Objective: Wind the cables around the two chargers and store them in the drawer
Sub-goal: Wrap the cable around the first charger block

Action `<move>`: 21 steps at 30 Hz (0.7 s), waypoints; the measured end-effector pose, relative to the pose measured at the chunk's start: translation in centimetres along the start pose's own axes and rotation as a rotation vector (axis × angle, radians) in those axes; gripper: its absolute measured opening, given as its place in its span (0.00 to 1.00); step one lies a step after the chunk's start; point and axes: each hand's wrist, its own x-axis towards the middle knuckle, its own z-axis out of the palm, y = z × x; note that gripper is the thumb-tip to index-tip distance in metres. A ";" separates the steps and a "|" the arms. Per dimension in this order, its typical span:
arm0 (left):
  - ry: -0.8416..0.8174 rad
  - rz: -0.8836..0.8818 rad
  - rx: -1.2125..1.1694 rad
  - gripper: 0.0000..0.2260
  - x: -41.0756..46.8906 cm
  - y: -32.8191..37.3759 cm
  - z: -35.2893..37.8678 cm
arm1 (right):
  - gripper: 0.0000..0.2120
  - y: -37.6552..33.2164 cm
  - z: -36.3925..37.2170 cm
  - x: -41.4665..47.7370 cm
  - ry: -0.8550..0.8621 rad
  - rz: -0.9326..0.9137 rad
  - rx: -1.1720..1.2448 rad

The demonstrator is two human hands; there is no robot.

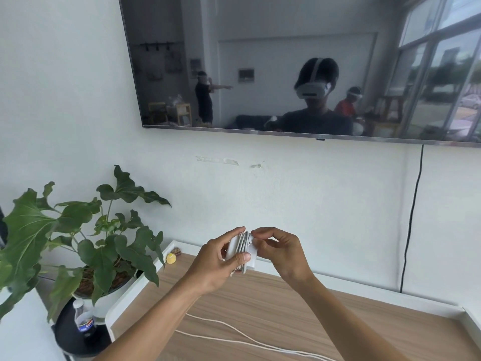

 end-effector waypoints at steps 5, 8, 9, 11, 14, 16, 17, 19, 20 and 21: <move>-0.017 -0.024 -0.012 0.22 -0.2 0.1 0.2 | 0.02 0.1 -0.7 0.1 -0.051 0.008 -0.056; -0.020 -0.029 -0.017 0.22 -0.2 -0.1 0.2 | 0.04 0.0 -1.0 0.1 -0.074 -0.007 -0.120; -0.019 -0.040 -0.031 0.22 -0.1 -0.1 0.2 | 0.03 -0.2 -0.9 0.1 -0.079 -0.003 -0.127; -0.010 -0.064 -0.107 0.22 -0.1 0.3 0.2 | 0.02 -0.6 -0.5 0.0 -0.061 0.024 -0.090; -0.003 -0.134 -0.287 0.21 0.0 1.2 0.2 | 0.07 -1.1 0.0 0.2 0.000 0.034 -0.086; -0.030 -0.180 -0.389 0.23 0.0 1.4 -0.1 | 0.09 -1.6 0.0 0.4 0.009 0.037 -0.133; -0.053 -0.194 -0.435 0.23 -0.1 1.4 -0.2 | 0.09 -1.8 -0.2 0.6 -0.001 0.036 -0.171; -0.087 -0.210 -0.512 0.23 -0.2 1.2 -0.4 | 0.09 -2.3 -0.4 0.8 -0.041 0.035 -0.233; -0.094 -0.213 -0.542 0.23 -0.2 1.1 -0.5 | 0.08 -2.5 -0.5 0.9 -0.061 0.032 -0.251; -0.098 -0.212 -0.564 0.23 -0.2 1.1 -0.5 | 0.08 -2.6 -0.5 1.0 -0.074 0.028 -0.261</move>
